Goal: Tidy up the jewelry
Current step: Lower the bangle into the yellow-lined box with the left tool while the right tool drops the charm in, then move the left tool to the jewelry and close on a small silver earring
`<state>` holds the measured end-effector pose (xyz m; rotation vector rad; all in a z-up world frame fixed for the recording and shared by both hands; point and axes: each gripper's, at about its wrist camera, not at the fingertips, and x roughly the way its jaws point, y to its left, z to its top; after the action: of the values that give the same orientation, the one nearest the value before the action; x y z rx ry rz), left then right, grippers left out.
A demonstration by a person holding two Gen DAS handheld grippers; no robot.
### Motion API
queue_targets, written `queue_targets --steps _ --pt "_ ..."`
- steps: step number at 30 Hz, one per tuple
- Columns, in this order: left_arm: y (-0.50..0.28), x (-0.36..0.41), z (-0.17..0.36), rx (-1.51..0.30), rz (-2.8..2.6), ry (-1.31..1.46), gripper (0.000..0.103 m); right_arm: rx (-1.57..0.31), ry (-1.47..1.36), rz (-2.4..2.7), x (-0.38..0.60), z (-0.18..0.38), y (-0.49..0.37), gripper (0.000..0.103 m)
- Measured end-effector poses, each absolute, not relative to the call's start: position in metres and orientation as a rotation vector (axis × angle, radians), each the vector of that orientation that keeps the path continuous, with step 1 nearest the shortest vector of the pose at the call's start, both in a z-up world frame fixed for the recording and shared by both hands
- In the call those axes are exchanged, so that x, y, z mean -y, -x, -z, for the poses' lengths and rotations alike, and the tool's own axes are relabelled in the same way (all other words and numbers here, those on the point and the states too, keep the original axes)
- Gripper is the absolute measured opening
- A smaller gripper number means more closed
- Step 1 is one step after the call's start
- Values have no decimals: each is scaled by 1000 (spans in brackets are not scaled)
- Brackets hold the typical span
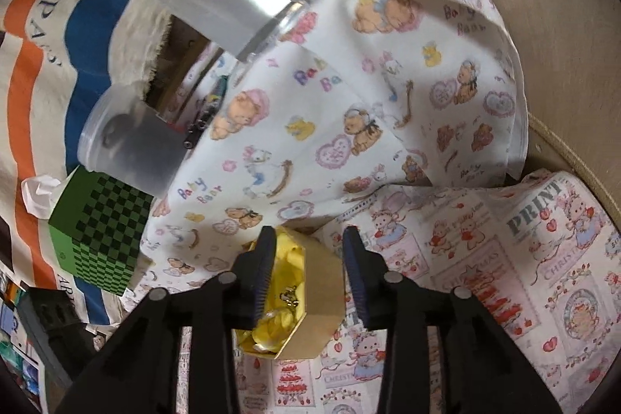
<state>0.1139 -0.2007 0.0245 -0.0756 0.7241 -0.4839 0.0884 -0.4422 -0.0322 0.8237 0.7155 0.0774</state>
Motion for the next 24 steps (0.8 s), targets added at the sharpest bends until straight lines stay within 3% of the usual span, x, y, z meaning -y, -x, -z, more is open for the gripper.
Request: queue_targets --steps 15,24 --pt "-34 116 -77 -408 303 -39 100 -541 -545 -149 379 -22 -60 64" --pt "-36 89 -50 -399 244 -34 100 -548 -457 -178 351 -23 -59 68"
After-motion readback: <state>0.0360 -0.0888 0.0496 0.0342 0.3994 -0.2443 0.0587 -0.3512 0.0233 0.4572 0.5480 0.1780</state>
